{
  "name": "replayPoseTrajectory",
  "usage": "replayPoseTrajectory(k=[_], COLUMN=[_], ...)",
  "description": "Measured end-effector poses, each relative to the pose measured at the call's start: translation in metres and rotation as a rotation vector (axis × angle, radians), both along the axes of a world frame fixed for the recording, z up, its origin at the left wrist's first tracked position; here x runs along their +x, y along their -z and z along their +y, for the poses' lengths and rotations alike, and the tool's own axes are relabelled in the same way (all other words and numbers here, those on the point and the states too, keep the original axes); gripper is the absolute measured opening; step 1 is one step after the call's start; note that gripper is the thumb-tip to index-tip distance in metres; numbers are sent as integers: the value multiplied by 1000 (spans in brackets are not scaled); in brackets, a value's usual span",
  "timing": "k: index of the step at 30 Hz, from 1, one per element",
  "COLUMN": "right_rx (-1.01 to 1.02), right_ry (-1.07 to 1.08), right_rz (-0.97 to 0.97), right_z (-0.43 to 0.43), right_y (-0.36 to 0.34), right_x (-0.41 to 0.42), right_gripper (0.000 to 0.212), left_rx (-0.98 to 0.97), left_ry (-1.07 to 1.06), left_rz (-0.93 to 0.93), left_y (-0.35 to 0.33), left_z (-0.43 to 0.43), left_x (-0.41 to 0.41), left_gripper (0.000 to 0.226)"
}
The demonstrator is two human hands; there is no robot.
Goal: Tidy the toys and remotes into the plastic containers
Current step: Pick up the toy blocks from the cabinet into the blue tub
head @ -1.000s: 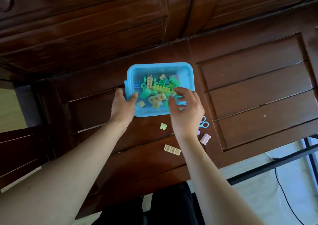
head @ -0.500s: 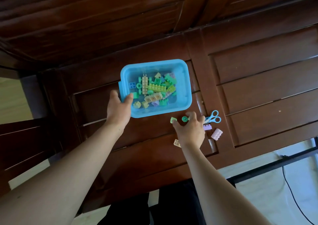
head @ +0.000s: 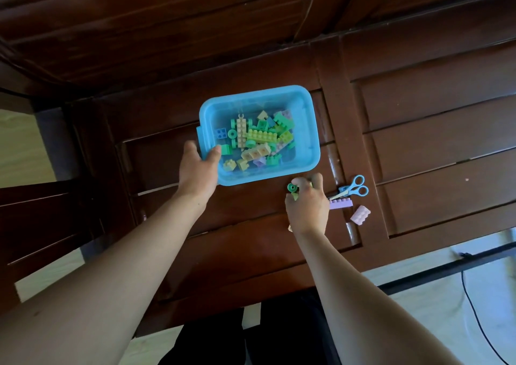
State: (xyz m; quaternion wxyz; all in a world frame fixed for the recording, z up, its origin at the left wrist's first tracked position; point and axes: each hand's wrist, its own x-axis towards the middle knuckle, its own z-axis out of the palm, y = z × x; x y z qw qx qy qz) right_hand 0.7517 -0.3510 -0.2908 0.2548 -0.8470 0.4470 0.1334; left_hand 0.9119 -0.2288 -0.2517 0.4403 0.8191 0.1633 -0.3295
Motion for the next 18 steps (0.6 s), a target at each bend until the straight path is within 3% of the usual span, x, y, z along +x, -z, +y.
replayPoseTrajectory(k=[9, 12, 15, 18], right_rx=[-5, 13, -92, -165], right_ry=[-11, 139, 433, 504], right_rz=[2, -56, -270, -559], right_z=[-3, -6, -19, -31], right_y=[1, -12, -41, -75], right_x=[5, 4, 6, 17], right_gripper=[22, 26, 23, 22], left_rx=[-16, -14, -2, -2], left_ry=[-41, -43, -42, -38], left_rz=[32, 29, 28, 29], left_y=[4, 3, 1, -4], left_z=[2, 2, 1, -3], left_x=[-3, -3, -4, -6], left_gripper=[15, 16, 17, 16])
